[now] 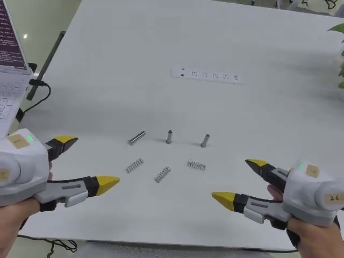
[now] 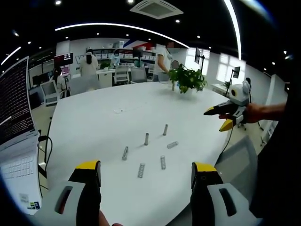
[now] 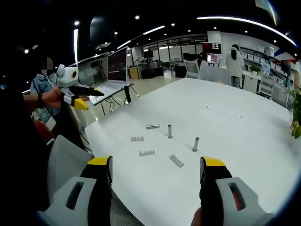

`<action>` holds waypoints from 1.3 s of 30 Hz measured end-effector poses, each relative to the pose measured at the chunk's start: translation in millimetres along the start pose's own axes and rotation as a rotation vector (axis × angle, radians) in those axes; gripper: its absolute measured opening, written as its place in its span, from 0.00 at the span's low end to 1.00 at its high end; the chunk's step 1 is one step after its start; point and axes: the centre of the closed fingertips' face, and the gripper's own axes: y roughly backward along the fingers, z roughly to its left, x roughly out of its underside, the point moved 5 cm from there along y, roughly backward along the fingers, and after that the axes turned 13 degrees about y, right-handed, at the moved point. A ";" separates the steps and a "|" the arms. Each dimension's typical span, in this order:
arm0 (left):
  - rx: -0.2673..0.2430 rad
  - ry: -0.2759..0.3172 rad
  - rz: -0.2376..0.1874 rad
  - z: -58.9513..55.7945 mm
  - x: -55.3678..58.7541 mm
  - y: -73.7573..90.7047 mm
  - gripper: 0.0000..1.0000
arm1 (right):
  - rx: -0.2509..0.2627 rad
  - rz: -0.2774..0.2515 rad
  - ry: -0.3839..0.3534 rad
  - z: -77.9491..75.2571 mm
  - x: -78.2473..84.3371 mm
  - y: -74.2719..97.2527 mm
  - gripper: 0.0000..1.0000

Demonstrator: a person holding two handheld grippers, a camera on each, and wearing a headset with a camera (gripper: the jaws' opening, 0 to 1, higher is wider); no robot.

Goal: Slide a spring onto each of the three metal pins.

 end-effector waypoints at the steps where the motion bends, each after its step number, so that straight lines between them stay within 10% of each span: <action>1: -0.001 0.001 -0.001 0.6 0.0 0.5 0.76 | -0.001 0.000 -0.001 1.6 1.0 0.2 0.75; 39: -0.010 0.009 0.004 2.8 2.7 3.7 0.75 | -0.015 0.022 -0.004 6.8 5.8 -2.3 0.74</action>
